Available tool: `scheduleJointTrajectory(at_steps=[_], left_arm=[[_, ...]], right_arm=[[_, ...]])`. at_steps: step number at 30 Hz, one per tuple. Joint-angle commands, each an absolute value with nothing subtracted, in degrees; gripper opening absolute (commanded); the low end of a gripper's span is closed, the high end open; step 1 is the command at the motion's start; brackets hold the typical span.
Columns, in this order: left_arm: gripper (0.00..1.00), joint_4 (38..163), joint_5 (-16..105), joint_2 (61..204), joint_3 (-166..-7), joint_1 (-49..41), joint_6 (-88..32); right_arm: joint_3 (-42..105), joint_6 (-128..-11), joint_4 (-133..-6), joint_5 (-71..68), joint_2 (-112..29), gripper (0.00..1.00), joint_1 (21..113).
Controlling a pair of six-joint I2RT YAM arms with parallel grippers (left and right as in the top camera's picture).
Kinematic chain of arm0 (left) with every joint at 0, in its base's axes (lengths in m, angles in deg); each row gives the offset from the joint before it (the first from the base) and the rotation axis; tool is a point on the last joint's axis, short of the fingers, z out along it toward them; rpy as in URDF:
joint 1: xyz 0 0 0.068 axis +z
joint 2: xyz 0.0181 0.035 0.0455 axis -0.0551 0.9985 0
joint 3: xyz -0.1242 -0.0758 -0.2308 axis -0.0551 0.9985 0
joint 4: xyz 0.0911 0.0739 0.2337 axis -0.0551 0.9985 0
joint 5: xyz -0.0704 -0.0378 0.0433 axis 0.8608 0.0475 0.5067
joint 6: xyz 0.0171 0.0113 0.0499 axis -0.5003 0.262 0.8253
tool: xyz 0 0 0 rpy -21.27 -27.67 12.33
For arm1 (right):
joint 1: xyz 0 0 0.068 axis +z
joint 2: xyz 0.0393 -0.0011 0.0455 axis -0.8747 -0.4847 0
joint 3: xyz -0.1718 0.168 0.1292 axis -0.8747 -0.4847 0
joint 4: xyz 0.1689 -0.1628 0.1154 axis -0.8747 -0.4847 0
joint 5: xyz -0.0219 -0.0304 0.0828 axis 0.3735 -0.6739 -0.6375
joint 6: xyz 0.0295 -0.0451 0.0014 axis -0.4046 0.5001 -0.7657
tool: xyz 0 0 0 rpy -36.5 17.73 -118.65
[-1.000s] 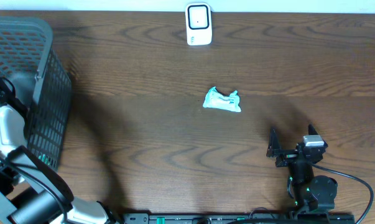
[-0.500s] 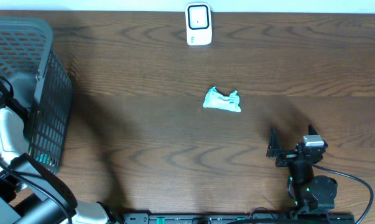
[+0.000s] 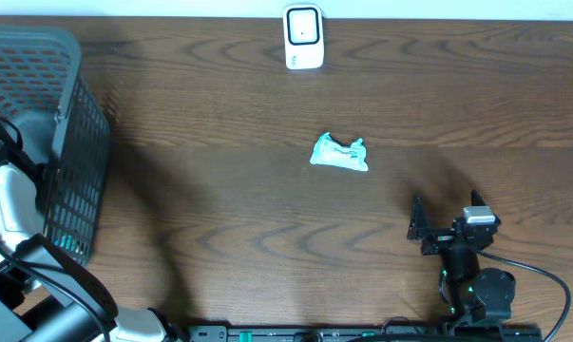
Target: Scan the item barcode
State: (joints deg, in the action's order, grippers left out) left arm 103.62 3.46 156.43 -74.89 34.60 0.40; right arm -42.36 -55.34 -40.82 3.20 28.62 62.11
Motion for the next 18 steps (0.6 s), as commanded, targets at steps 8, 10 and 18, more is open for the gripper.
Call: scheduleJointTrajectory(at_steps=[8,10,18], left_arm=[[0.56,103.8,-1.7,160.3,-74.5,34.4,1.9],[0.56,103.3,-3.5,160.3,-74.5,34.4,1.8],[0.53,102.9,-3.7,160.3,-74.6,34.4,1.7]], right_arm=[[-42.4,-56.2,-41.0,3.2,28.9,0.99,62.5],[-42.4,-56.2,-41.0,3.2,28.9,0.99,62.5],[-42.4,-56.2,-41.0,3.2,28.9,0.99,62.5]])
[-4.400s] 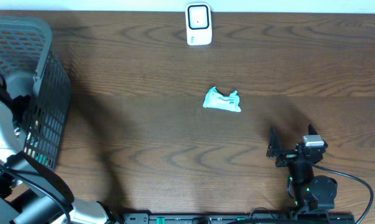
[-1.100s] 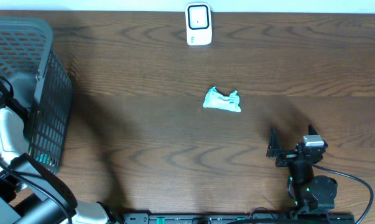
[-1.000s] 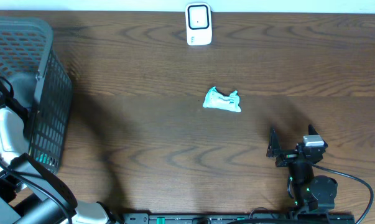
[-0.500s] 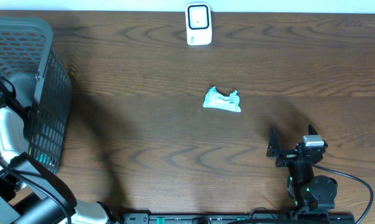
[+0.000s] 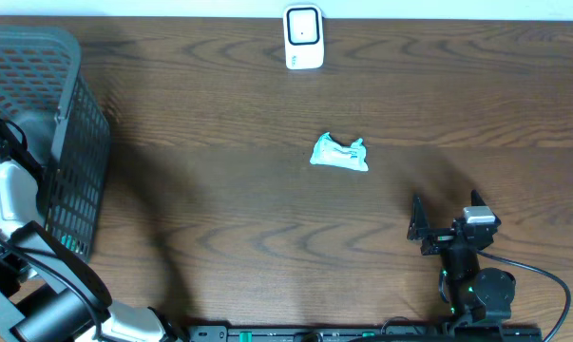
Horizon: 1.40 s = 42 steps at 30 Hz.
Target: Scan the item barcode
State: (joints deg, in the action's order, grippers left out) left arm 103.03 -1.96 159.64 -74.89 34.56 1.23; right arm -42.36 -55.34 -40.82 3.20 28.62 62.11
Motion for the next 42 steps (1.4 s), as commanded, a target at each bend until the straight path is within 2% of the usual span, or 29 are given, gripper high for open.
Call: scheduleJointTrajectory(at_steps=[1,22,29,36,42], left_arm=[[0.51,103.0,-3.7,160.3,-74.6,34.4,1.7],[0.52,104.6,-3.5,162.3,-74.5,34.4,4.0],[0.52,101.8,-11.1,164.0,-74.6,34.4,4.1],[0.50,101.3,-11.5,163.8,-74.7,34.4,3.1],[0.35,101.4,-9.7,161.9,-75.0,34.4,0.2]], right_arm=[[-42.4,-56.2,-41.0,3.2,28.9,0.99,62.5],[-42.4,-56.2,-41.0,3.2,28.9,0.99,62.5],[-42.4,-56.2,-41.0,3.2,28.9,0.99,62.5],[-42.4,-56.2,-41.0,3.2,28.9,0.99,62.5],[-42.4,-56.2,-41.0,3.2,28.9,0.99,62.5]])
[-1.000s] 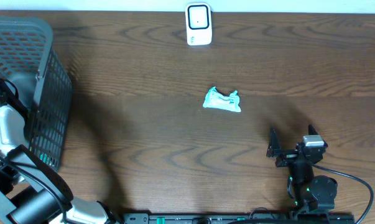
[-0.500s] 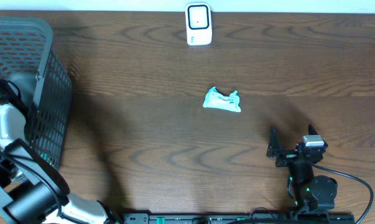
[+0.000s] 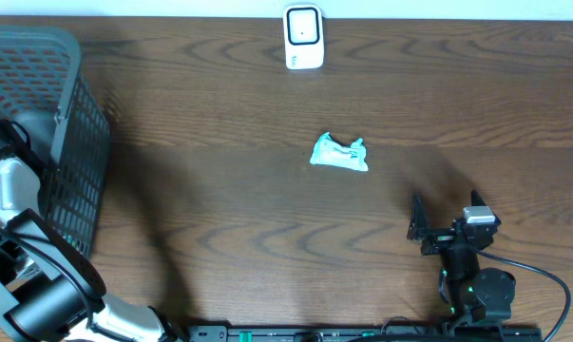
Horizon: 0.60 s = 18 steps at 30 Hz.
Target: Scan the item barcode
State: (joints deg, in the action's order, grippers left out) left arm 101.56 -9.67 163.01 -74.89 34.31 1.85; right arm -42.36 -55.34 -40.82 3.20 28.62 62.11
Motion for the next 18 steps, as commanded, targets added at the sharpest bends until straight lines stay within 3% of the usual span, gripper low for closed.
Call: scheduleJointTrajectory(at_steps=[1,11,13,18], left_arm=[[0.35,101.4,-9.1,161.4,-75.0,34.4,0.2],[0.35,100.9,-9.1,157.0,-75.0,34.4,-1.3],[0.43,101.0,-9.2,157.1,-75.0,34.4,-1.3],[0.53,100.4,-9.1,157.8,-75.0,34.4,-1.3]], right_arm=[[-42.4,-56.2,-41.1,3.2,28.9,0.99,62.5],[-42.4,-56.2,-41.0,3.2,28.9,0.99,62.5],[-42.4,-56.2,-41.0,3.2,28.9,0.99,62.5],[-42.4,-56.2,-41.0,3.2,28.9,0.99,62.5]])
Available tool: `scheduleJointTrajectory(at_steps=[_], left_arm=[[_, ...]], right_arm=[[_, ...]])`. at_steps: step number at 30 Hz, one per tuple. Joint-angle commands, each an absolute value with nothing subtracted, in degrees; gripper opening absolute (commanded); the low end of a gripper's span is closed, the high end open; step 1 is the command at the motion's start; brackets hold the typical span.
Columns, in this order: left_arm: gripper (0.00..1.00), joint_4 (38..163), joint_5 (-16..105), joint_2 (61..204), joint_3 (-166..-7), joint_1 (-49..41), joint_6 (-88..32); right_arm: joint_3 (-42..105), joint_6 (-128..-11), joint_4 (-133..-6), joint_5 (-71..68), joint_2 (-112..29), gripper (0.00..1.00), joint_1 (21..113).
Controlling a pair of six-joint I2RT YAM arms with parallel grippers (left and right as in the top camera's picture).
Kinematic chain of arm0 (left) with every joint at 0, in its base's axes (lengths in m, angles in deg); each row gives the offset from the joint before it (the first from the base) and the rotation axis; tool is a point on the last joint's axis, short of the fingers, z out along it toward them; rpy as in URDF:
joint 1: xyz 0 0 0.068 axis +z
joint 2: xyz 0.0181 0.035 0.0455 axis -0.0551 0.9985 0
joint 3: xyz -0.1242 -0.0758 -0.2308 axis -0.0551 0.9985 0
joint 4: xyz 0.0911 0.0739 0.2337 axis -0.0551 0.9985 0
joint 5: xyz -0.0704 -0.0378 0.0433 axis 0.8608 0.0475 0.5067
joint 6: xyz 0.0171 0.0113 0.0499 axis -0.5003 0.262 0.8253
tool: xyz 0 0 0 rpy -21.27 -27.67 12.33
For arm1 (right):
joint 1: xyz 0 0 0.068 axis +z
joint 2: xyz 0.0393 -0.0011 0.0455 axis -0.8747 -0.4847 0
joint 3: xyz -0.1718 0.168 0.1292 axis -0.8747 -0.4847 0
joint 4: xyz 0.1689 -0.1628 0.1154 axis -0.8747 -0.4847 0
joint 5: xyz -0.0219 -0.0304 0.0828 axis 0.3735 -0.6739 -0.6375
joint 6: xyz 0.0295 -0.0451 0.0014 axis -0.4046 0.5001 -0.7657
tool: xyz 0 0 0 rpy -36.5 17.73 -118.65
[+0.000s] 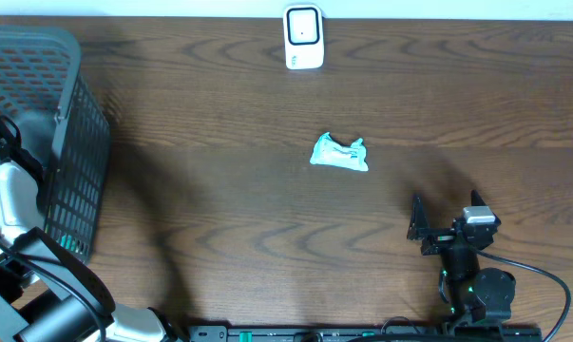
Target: Scan the item barcode
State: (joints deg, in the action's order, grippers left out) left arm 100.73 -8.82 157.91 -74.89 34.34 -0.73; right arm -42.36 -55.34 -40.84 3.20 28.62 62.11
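Note:
A small crumpled white and teal packet (339,153) lies at the middle of the wooden table. The white barcode scanner (303,37) stands at the far edge, behind the packet. My right gripper (419,226) rests near the front right and points left. It is open and empty, well short of the packet. My left arm reaches into the grey basket (72,142) at the far left. Its gripper end is a dark shape at the frame's edge. The fingers there cannot be made out.
The tall grey mesh basket fills the left side of the table, with a pale object (34,128) inside it. A black cable (543,280) loops out from the right arm's base at the front right.
The left arm's white link has shifted a little toward the front of the basket, and its dark wrist end now sits closer to the left edge. The packet, scanner and right arm have not moved.
The left arm has stayed inside the basket at each moment and only shifted slightly, a bit farther in 0.6 s ago and now back near where it began. The packet, the scanner and the right gripper have stayed where they were throughout.

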Motion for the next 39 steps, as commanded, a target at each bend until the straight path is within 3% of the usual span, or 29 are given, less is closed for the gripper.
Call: scheduleJointTrajectory(at_steps=[1,5,11,14,19,30,39], left_arm=[[0.57,100.2,-9.1,158.0,-75.0,34.4,-1.3],[0.71,100.1,-5.6,159.7,-75.0,34.4,-1.3],[0.73,98.3,-3.2,161.0,-75.0,34.5,-1.3],[0.80,97.1,-3.6,161.0,-75.0,35.5,-1.6],[0.81,96.8,-1.9,161.0,-75.0,39.0,-7.0],[0.81,97.6,19.7,161.0,-75.0,46.7,-3.4],[0.81,98.0,20.7,161.8,-74.9,46.9,-3.0]], right_arm=[[-42.4,-56.2,-41.1,3.2,28.9,0.99,62.5],[-42.4,-56.2,-41.0,3.2,28.9,0.99,62.5],[-42.4,-56.2,-41.0,3.2,28.9,0.99,62.5],[-42.4,-56.2,-41.0,3.2,28.9,0.99,62.5],[-42.4,-56.2,-41.0,3.2,28.9,0.99,62.5],[-42.4,-56.2,-41.0,3.2,28.9,0.99,62.5],[-42.4,-56.2,-41.0,3.2,28.9,0.99,62.5]])
